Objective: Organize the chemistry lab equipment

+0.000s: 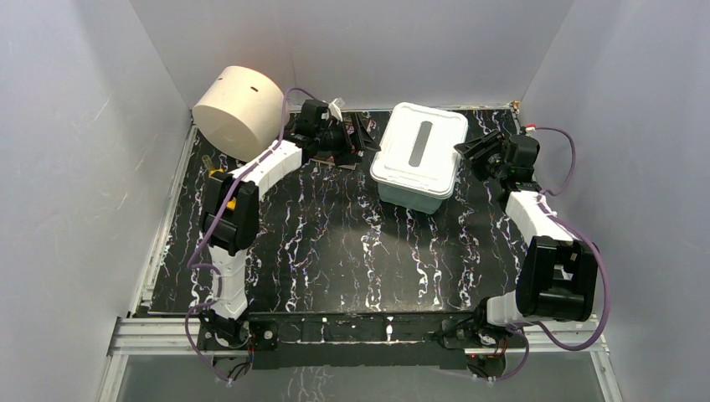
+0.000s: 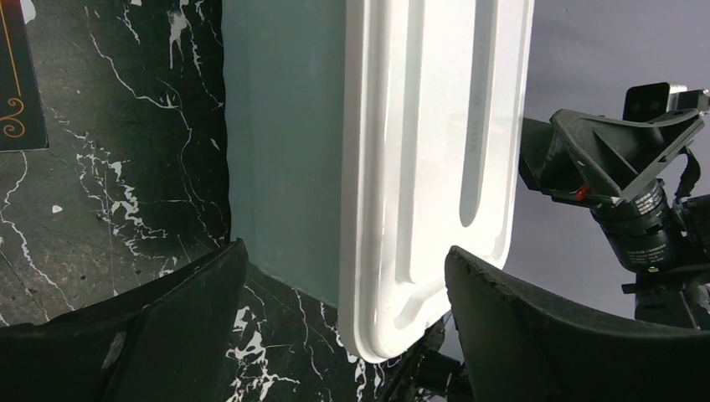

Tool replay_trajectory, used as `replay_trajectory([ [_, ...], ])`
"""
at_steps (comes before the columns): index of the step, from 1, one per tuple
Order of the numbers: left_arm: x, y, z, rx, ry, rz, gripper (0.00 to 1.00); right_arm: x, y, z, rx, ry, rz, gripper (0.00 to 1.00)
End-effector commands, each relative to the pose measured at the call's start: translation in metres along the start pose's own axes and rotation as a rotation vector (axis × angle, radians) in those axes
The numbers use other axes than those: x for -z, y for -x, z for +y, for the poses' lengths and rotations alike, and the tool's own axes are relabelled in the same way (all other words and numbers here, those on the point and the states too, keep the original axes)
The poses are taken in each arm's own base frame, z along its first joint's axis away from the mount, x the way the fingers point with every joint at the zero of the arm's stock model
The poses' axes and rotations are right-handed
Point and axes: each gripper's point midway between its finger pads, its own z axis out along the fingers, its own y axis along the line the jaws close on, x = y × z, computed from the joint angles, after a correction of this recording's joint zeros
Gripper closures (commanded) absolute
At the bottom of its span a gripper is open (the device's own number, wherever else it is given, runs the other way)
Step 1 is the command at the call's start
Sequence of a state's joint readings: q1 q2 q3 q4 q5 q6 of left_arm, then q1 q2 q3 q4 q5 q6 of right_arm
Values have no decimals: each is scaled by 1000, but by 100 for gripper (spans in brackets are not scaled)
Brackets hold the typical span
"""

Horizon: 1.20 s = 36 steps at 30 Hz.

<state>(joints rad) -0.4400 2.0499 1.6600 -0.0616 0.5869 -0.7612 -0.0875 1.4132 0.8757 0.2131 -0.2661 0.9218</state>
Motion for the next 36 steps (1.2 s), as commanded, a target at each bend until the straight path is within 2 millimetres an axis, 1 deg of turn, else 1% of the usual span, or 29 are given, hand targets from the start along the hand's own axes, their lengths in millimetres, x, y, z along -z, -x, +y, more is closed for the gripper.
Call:
replay_trajectory([
  [1,-2,-1,-11,-22,-31,21,15,9,17,5,85,-40,-46,36],
  [3,-3,-3,-10,-23,-27,25,15,9,17,7,107,-40,-35,34],
  [5,-4,-5,-9,-23,-26,30,16,8,14,3,123,-60,-4,32],
  [7,-5,-7,-9,-23,-26,37,17,4,7,-2,138,-66,40,30],
  [11,-7,-11,-9,-31,-31,53,17,-3,-8,-4,156,-35,126,27],
  [14,-10,-14,-5,-27,-14,69,18,-6,-16,-13,158,-64,178,27],
  [18,-14,-22,5,-18,41,111,18,-8,-18,-25,163,-107,180,27],
  [22,-14,-23,6,-22,48,112,17,-3,-16,-37,163,-163,152,31],
  [26,-16,-23,5,-20,44,118,17,0,-17,-45,157,-204,147,43],
  [29,-16,-22,4,-22,41,117,17,3,-20,-49,152,-219,159,48],
  [33,-18,-21,5,-19,40,120,17,4,-19,-47,156,-212,151,48],
  [36,-19,-22,7,-15,47,120,18,0,-24,-49,139,-215,177,50],
])
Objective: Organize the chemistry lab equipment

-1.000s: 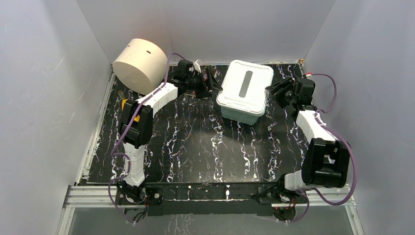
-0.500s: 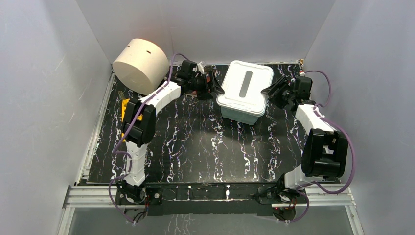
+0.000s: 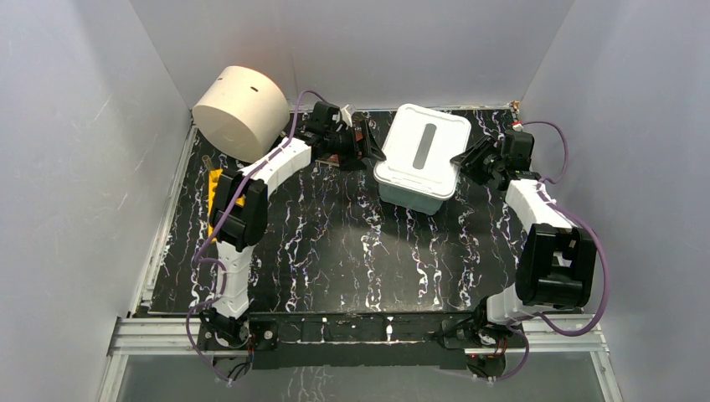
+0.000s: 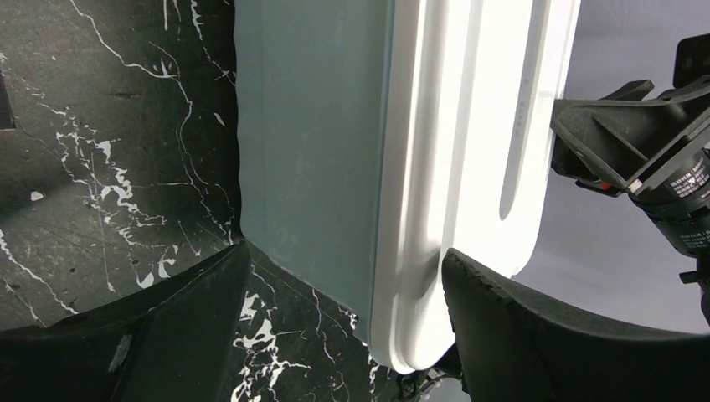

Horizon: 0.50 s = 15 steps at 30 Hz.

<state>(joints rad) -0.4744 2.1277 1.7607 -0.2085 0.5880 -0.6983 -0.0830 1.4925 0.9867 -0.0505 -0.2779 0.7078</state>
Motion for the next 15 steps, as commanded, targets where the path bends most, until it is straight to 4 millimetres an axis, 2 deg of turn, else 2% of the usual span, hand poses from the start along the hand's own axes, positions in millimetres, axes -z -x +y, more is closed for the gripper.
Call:
replay_trajectory([
  [1,-2,1,-1,-2,-3,16,18,-1,-7,-16,-8,-65,34,52],
  [8,0,-2,11,7,55,10,24,-12,-19,-8,19,20,117,61],
  [12,3,-7,29,43,151,1,39,-18,-26,0,43,78,159,63],
  [15,5,-7,39,54,208,-5,42,-25,-33,7,65,81,183,64],
])
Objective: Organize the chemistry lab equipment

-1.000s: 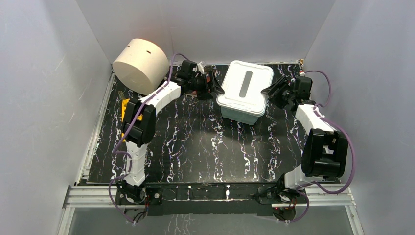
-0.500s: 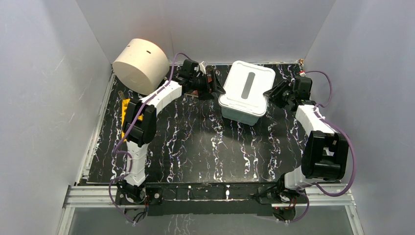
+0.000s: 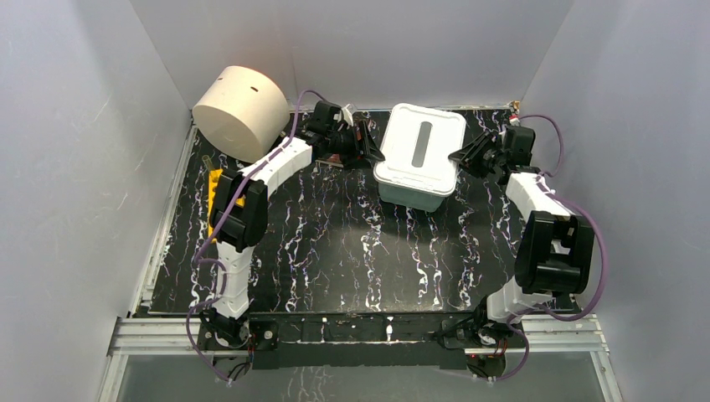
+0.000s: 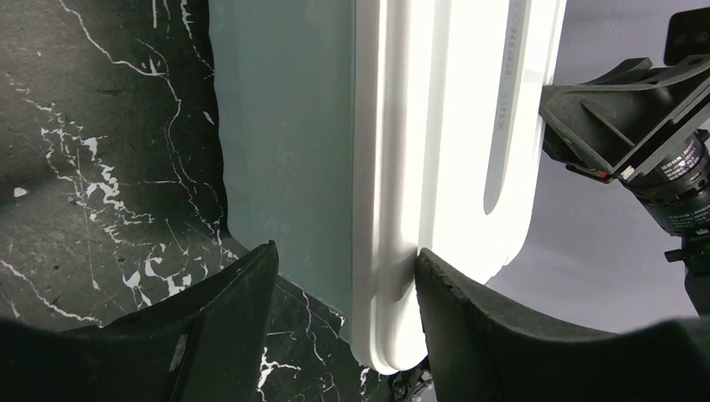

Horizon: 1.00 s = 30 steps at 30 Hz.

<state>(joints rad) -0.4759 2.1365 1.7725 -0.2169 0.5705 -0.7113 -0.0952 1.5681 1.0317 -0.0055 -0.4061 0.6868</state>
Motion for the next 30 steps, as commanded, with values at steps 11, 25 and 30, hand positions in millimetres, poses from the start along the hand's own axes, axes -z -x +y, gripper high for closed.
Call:
replay_trajectory([
  [11,22,11,12,-73,163,-23,34,-22,-30,2,4,-56,116,81],
  [25,96,47,-39,-296,208,-192,14,36,19,54,146,-49,-45,35],
  [30,139,38,-34,-312,313,-273,2,77,20,54,232,-105,-119,27],
])
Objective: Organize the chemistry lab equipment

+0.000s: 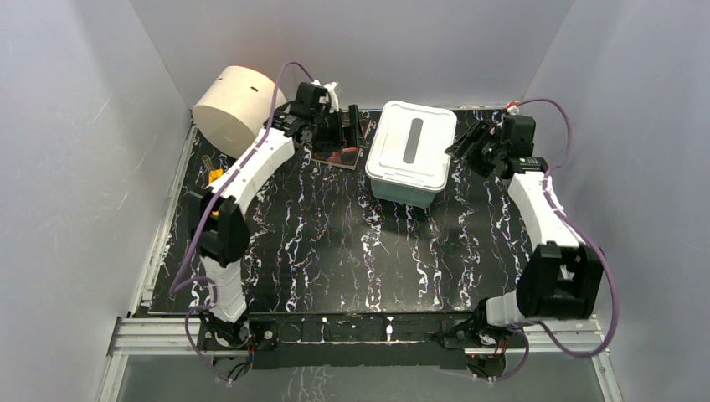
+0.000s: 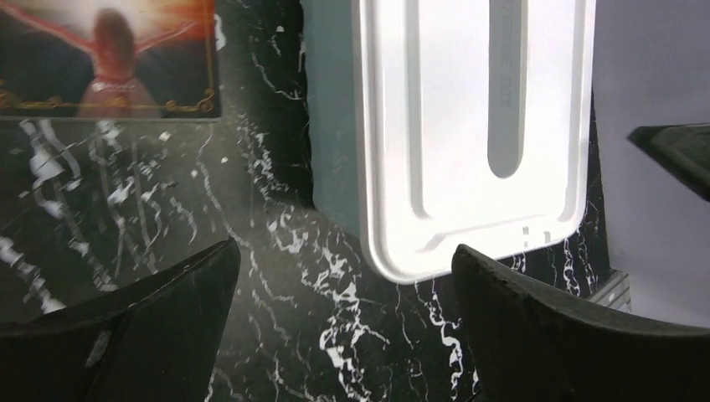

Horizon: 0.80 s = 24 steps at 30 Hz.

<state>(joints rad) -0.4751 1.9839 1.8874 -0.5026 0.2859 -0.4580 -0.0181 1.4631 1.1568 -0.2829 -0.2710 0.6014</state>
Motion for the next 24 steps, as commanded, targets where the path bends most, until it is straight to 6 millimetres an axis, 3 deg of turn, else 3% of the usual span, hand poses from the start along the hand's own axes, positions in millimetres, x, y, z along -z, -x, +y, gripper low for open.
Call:
replay_trajectory([
  [1,77,17,-1,-59,96,-140,2,54,21,15,133,-25,-138,25],
  [7,128,-12,21,-41,221,-170,2,93,-4,2,200,-65,-154,18],
  [10,164,-20,29,-31,296,-209,2,116,-11,4,234,-60,-182,2],
  [14,212,-25,41,-20,381,-320,2,149,-16,1,277,-95,-233,1],
  [19,264,-28,39,-19,391,-458,2,199,-9,10,323,-113,-356,1],
  [24,307,-41,37,-19,383,-525,2,235,-10,16,333,-118,-418,1],
])
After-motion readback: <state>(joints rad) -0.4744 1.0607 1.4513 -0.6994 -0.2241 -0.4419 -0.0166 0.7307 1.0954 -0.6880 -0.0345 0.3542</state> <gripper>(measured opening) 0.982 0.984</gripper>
